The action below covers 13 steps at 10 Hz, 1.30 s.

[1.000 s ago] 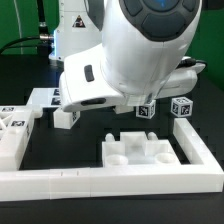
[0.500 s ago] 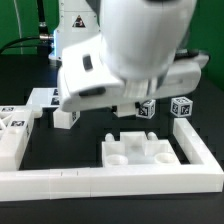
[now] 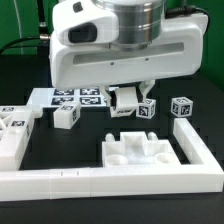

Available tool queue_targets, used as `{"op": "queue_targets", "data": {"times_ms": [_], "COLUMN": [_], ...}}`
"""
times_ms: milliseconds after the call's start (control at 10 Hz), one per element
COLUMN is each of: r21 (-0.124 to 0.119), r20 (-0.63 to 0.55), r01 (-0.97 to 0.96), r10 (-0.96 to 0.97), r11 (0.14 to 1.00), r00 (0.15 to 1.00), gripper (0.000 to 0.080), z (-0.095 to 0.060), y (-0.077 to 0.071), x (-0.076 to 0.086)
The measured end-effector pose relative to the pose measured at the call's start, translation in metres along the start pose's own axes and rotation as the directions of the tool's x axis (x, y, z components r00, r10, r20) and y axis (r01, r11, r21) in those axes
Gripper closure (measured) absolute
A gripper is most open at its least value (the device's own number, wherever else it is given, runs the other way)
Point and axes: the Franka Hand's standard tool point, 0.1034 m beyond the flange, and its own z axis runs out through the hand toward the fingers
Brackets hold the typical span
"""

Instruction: Assemble chair

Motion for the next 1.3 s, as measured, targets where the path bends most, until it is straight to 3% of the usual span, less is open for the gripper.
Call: {"op": "queue_targets", "data": {"times_ms": [100, 400, 500, 1000, 1300], "r21": [-0.005, -0.012, -0.019, -0.062, -0.052], "r20": [-0.039, -0.227, -0.282, -0.539, -0.572], "r01": [-0.001, 0.001, -0.001, -0.007, 0.005], "r10": [0.001, -0.003, -0.004, -0.028, -0.034], "r11": [1.0, 1.0, 1.0, 0.998, 0.999], "r00": [0.999, 0.974, 0.959, 0.842, 0.82], "gripper": [0.0508, 0.0508, 0.0508, 0.0508, 0.0508], "z": [0.0, -0.042, -0.049, -0.049, -0.072], "y": [0.001, 0.004, 0.004, 0.01, -0.009], "x": [-0.001, 0.017, 0.019, 0.03, 0.061]}}
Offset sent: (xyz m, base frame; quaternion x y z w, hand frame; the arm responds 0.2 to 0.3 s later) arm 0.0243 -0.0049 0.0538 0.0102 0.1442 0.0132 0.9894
